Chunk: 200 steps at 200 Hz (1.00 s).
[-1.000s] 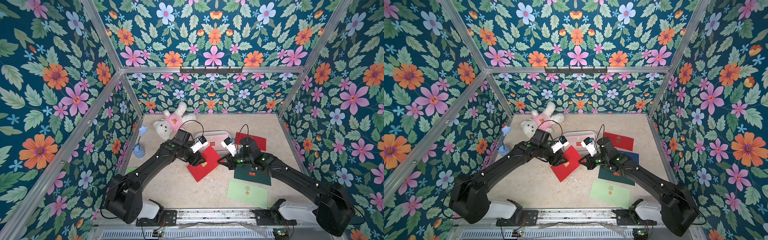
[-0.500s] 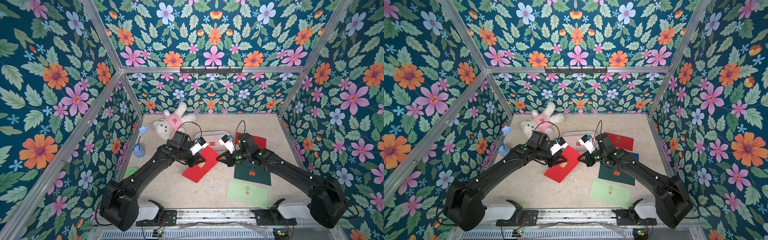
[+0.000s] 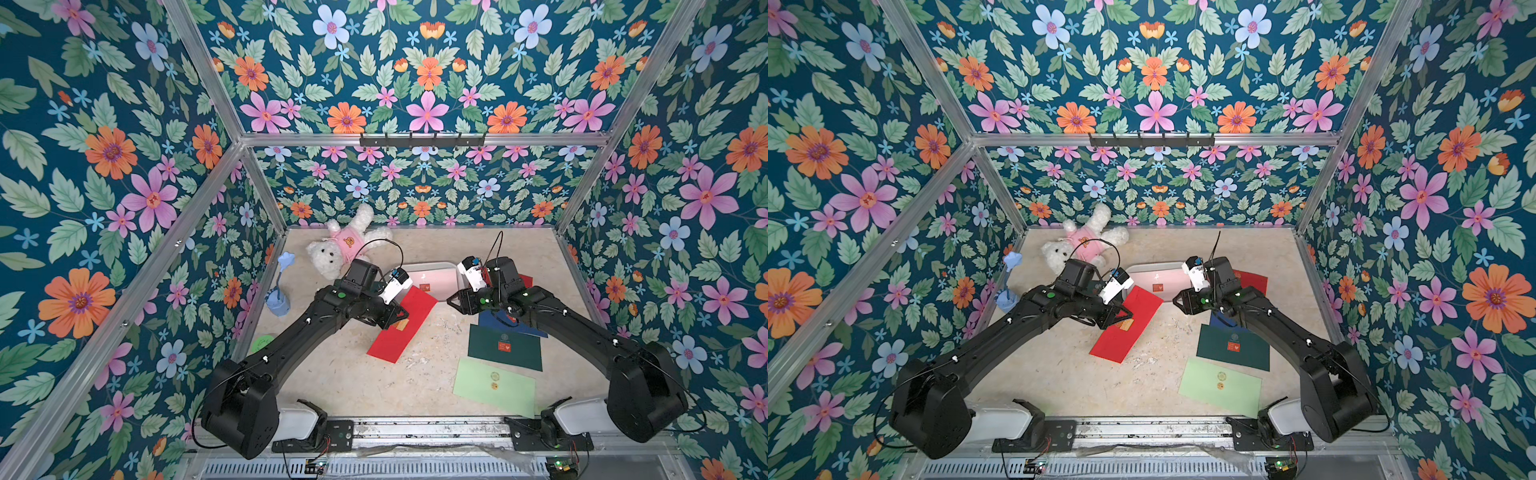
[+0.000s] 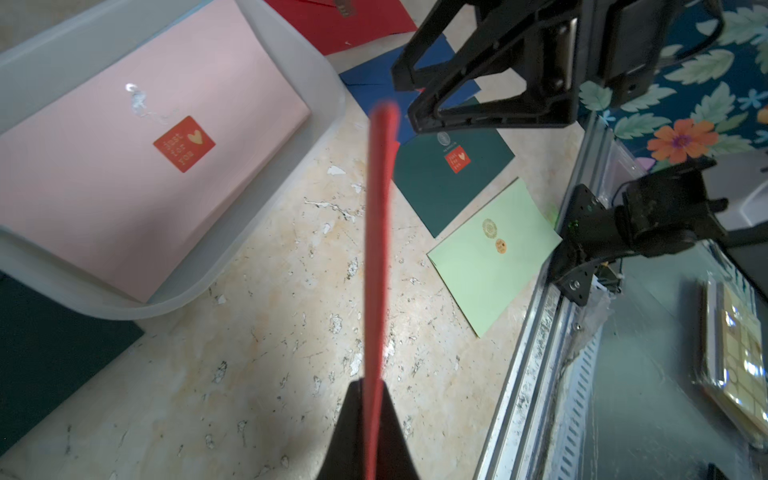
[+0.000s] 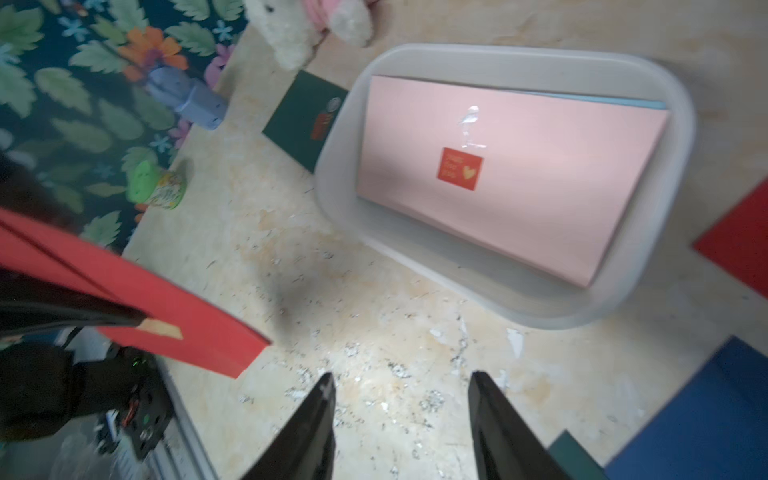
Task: Put the sealed envelopes into the storage box
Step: Pick up the storage box at the center of the board.
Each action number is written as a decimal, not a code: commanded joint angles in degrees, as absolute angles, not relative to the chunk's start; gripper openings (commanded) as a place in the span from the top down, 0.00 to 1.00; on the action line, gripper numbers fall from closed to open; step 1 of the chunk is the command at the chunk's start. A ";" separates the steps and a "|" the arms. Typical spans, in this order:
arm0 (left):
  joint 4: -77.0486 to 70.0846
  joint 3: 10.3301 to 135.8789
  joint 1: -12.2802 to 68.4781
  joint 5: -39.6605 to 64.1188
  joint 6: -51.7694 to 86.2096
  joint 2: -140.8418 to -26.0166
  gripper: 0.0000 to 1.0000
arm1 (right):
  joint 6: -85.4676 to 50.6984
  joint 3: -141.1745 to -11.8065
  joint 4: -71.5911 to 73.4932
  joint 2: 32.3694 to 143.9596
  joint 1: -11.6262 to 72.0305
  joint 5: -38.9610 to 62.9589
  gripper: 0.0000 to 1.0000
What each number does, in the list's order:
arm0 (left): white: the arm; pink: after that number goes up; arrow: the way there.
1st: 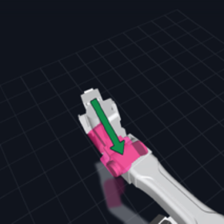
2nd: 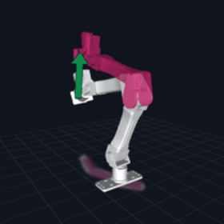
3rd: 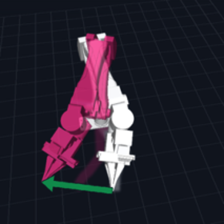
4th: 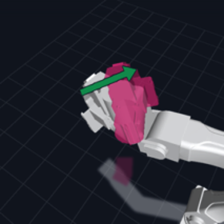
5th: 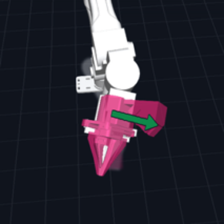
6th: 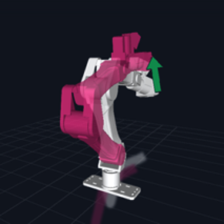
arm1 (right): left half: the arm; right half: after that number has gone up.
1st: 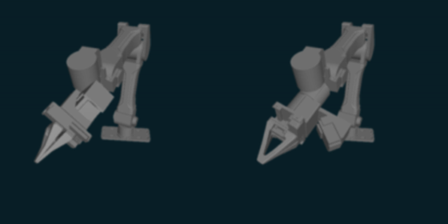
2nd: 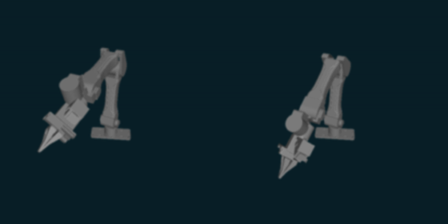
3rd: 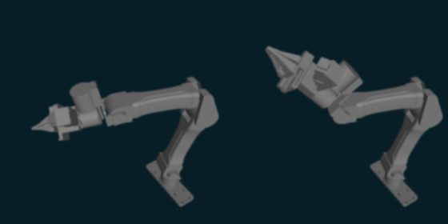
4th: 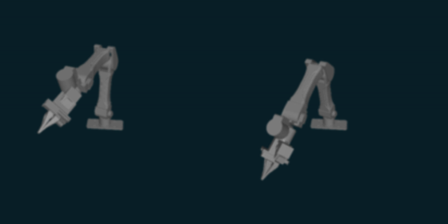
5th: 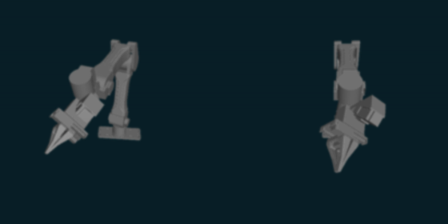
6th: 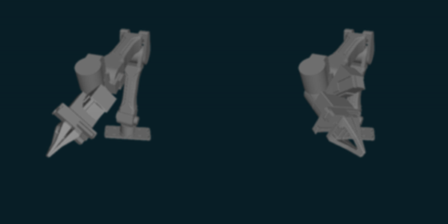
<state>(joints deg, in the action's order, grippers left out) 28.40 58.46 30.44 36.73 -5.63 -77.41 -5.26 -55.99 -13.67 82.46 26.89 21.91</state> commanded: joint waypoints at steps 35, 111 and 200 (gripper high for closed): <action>27.72 61.90 30.41 29.76 1.93 -78.18 1.00 | -15.79 -65.70 -20.38 94.38 23.14 3.61 0.47; 30.45 64.70 30.41 27.34 2.80 -75.43 0.99 | -16.44 -72.35 -20.81 105.16 23.09 4.37 0.52; 31.90 68.48 30.46 27.65 4.13 -76.62 0.99 | -15.38 -72.54 -22.11 105.90 23.15 5.40 0.85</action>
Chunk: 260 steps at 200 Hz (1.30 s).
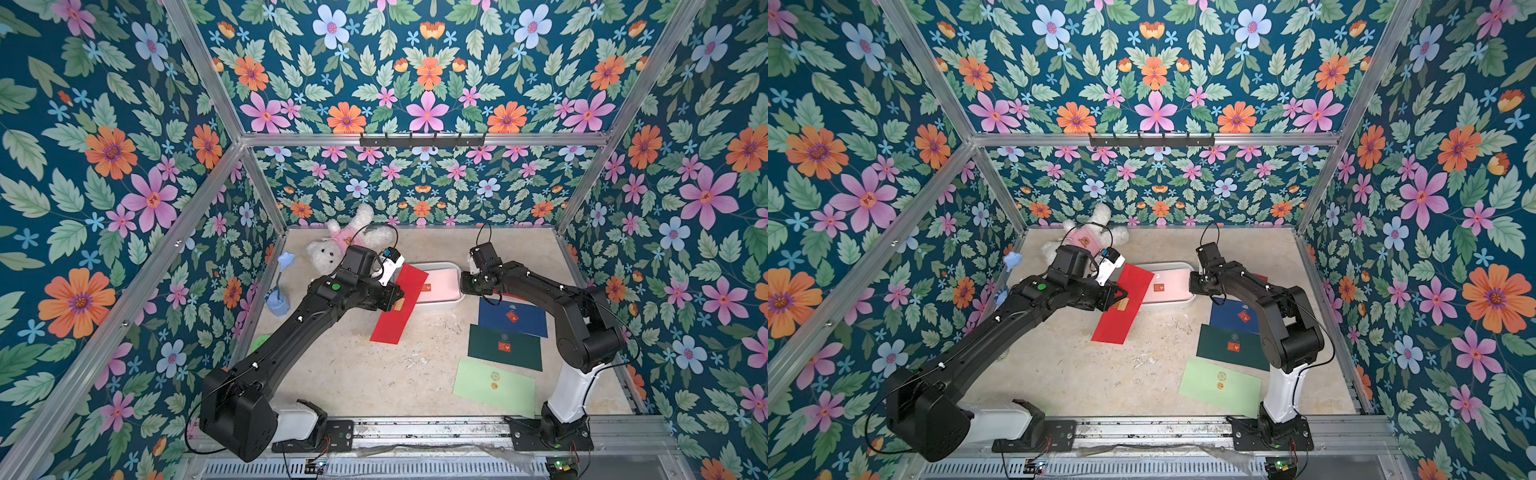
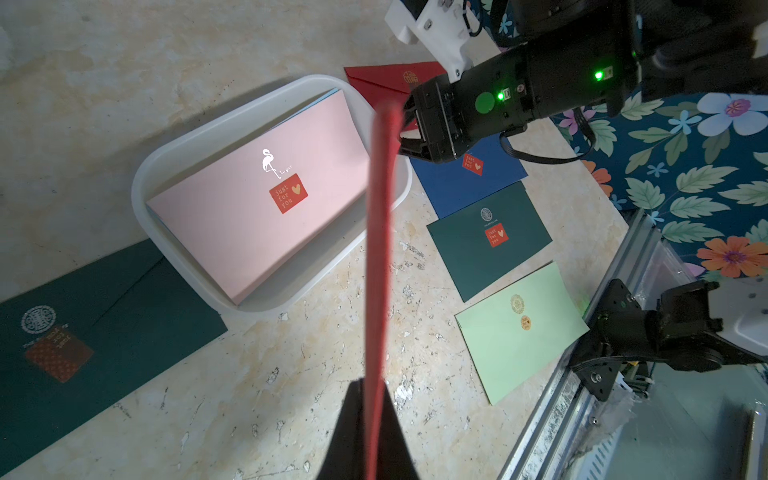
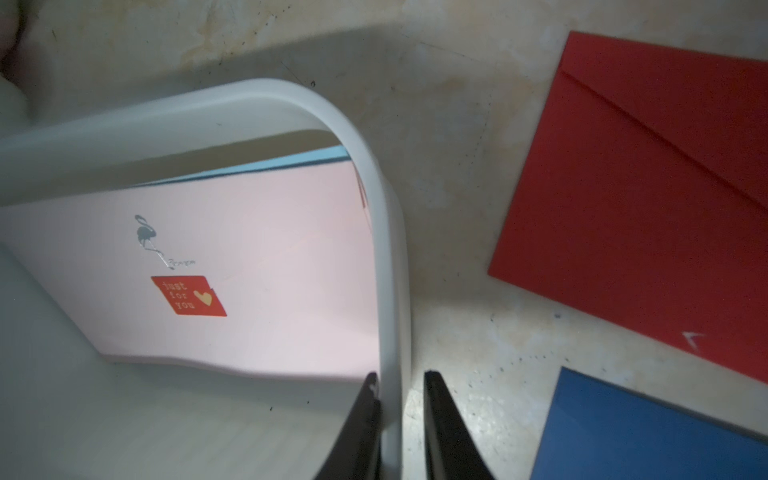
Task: Put the sealed envelopes into the storage box
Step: Pick up the storage box at the center of the board, then place the envelope in the storage box.
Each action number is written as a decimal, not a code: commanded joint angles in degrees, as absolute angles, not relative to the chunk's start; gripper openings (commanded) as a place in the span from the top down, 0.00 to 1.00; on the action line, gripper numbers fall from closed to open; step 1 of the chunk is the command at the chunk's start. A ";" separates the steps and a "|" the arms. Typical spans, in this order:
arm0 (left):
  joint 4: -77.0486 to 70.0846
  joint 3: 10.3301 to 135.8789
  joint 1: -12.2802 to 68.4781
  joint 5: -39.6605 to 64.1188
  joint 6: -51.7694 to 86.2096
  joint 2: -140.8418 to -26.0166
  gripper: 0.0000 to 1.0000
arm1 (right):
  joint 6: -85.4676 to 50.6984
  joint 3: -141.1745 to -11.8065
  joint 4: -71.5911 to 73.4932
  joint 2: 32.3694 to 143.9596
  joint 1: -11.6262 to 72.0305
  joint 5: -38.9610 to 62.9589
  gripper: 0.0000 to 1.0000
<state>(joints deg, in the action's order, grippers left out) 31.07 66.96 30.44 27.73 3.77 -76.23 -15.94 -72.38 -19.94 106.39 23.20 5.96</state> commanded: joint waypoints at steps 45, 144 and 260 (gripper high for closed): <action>35.72 73.50 30.41 29.43 2.32 -79.43 0.99 | -12.92 -72.28 -24.27 102.59 23.19 4.84 0.95; 43.45 79.97 30.67 39.22 -5.08 -84.86 0.97 | 0.24 -67.90 -30.69 92.66 29.98 7.27 1.00; 50.98 75.24 30.94 43.08 -16.25 -88.04 1.00 | 6.15 -62.04 -29.64 84.27 35.64 14.38 1.00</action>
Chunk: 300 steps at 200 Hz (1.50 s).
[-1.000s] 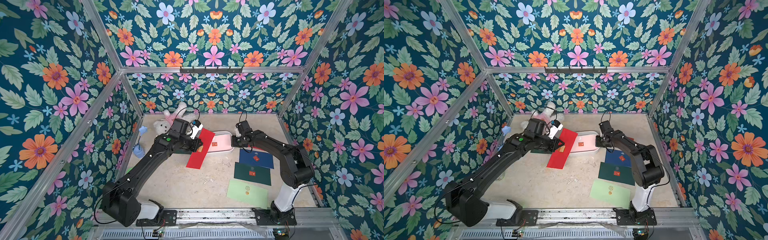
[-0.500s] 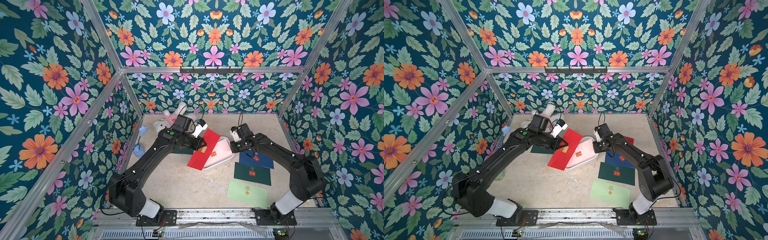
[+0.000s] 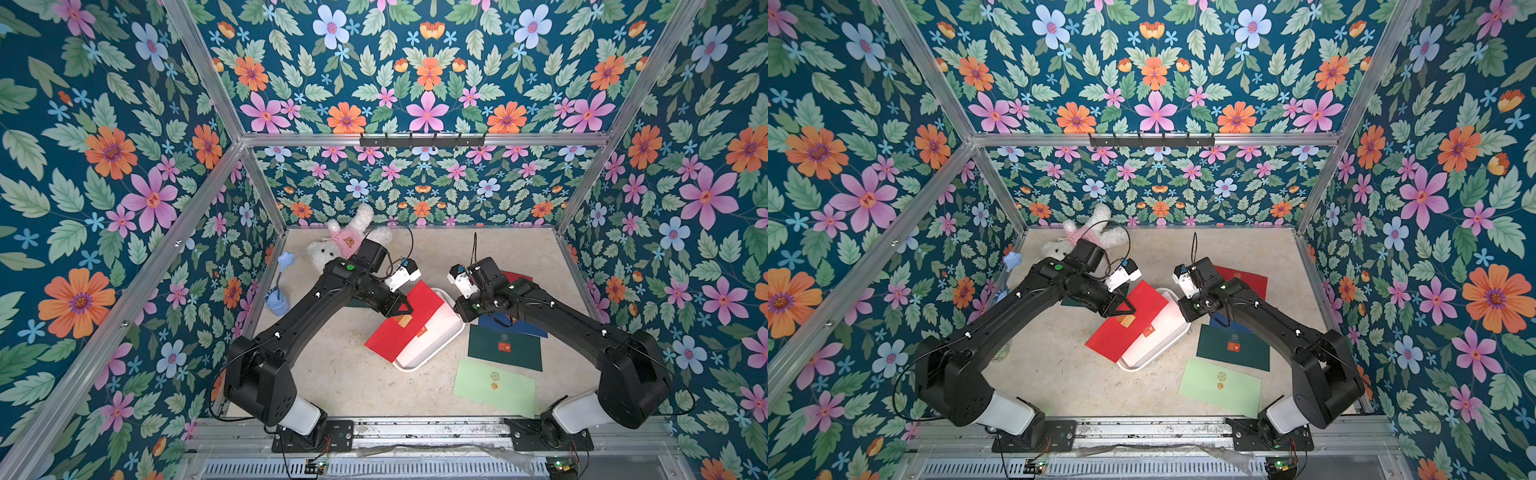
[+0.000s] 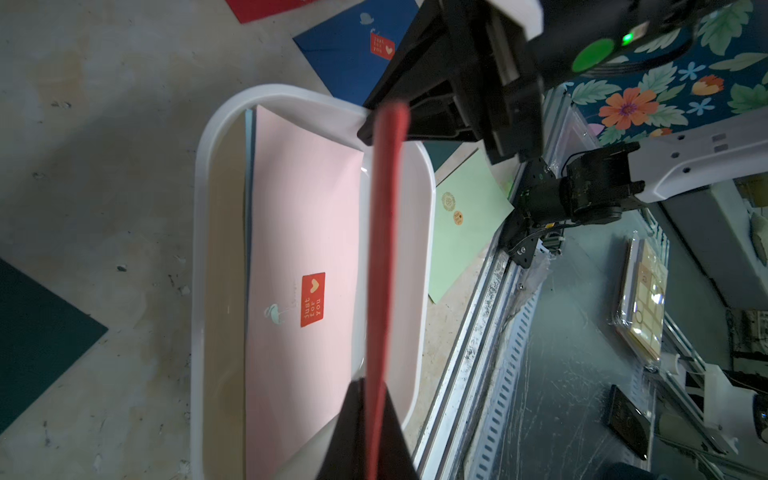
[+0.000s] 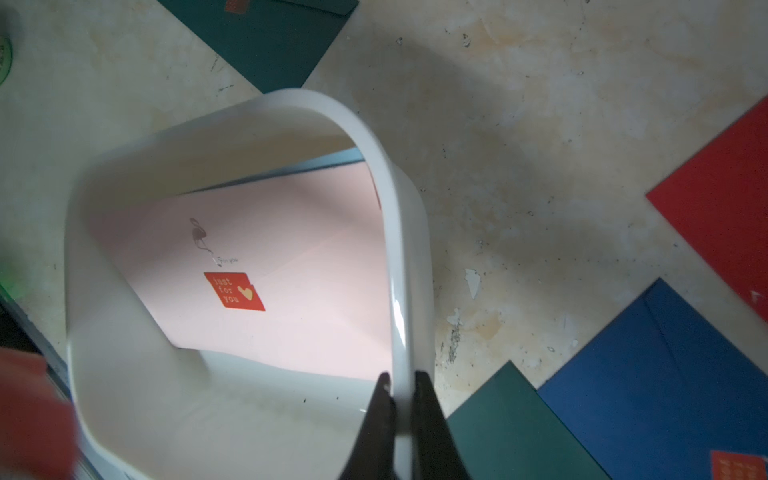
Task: Put the sealed envelopes into the storage box
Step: Place the envelope in the storage box.
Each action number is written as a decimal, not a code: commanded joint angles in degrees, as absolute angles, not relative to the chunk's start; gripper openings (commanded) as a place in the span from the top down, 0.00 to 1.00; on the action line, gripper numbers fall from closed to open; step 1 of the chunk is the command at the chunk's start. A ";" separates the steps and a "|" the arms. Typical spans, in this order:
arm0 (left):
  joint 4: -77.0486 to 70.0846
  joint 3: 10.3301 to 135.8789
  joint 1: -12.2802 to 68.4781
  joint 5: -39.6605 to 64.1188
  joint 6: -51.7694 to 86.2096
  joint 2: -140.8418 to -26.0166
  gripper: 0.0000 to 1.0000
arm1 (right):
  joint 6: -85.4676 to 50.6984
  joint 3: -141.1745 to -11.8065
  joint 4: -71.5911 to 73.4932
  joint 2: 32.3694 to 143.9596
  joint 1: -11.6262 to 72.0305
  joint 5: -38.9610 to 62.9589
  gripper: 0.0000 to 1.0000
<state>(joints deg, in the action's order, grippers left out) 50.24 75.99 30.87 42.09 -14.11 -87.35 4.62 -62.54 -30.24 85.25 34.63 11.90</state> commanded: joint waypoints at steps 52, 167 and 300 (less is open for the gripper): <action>50.93 75.84 31.03 42.43 -16.76 -89.34 1.00 | 6.15 -61.01 -29.54 83.45 37.92 14.59 1.00; 49.54 73.85 32.02 42.72 -15.74 -91.98 1.00 | 5.93 -61.44 -28.42 81.93 38.14 13.97 1.00; 44.83 71.90 35.37 44.25 -14.51 -94.66 0.94 | 5.27 -61.44 -26.61 81.47 38.32 15.47 1.00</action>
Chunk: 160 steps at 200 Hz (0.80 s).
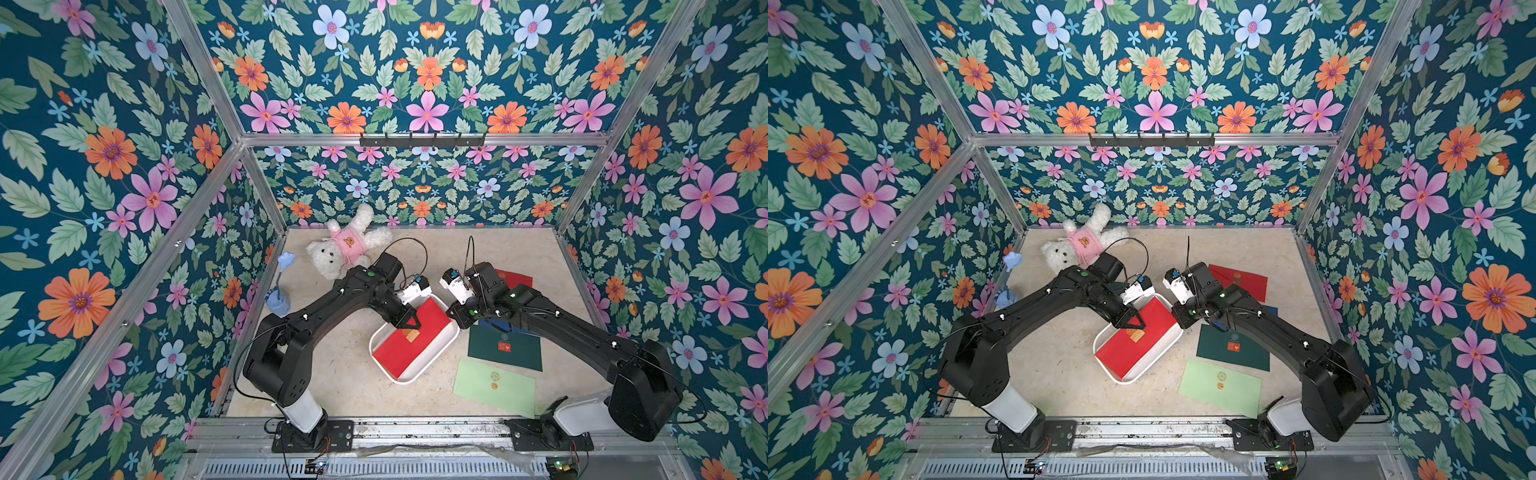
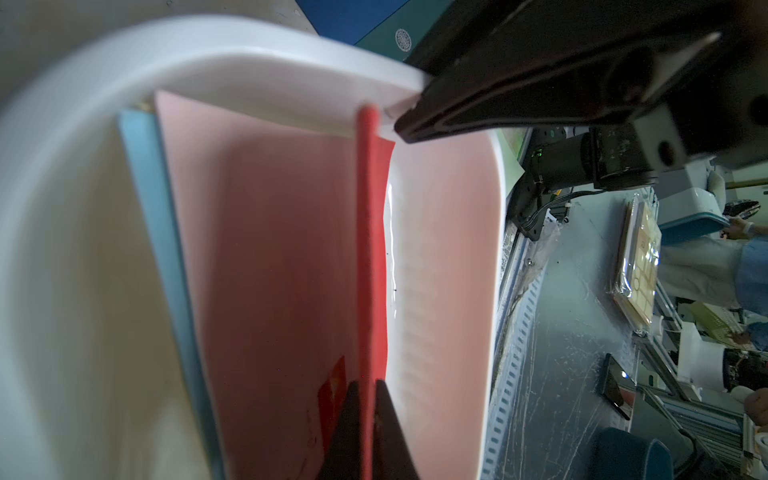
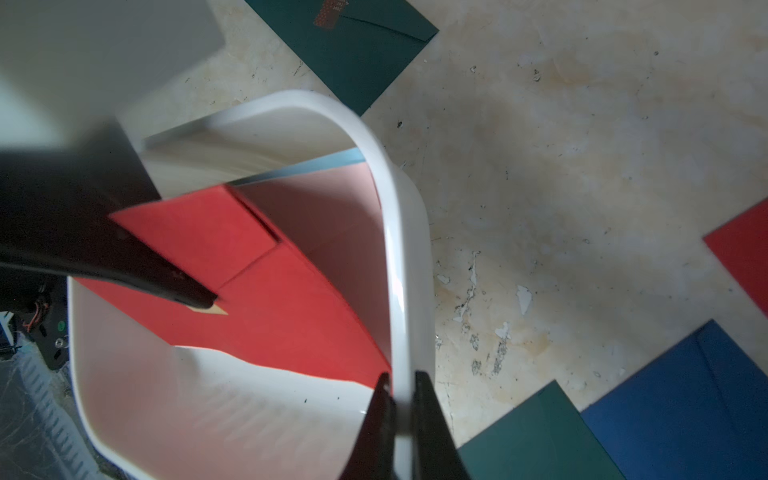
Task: Put the sealed envelopes into the storage box
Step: Place the envelope in the storage box.
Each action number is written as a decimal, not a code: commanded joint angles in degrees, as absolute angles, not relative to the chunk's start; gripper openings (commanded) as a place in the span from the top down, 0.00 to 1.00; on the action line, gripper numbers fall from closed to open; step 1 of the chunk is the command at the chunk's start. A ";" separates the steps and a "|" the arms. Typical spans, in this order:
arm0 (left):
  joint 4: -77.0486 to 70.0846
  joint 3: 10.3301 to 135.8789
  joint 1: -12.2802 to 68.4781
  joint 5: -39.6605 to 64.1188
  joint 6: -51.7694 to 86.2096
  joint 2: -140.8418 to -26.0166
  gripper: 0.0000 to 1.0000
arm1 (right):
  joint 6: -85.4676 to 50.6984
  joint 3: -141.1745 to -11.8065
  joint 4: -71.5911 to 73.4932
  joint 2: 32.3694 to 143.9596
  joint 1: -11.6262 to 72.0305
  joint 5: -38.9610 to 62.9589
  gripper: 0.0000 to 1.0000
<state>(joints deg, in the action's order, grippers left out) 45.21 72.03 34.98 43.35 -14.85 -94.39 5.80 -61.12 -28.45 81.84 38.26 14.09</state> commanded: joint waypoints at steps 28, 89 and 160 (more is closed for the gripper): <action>44.94 71.82 35.82 43.84 -14.50 -94.83 0.93 | 5.19 -61.26 -26.63 81.47 38.32 15.47 1.00; 46.46 75.99 35.95 35.48 -13.45 -94.14 0.67 | 4.92 -60.38 -26.54 81.56 38.41 15.29 1.00; 47.69 81.76 33.37 28.17 -11.69 -92.41 0.61 | 2.85 -58.28 -24.41 80.51 38.37 13.11 1.00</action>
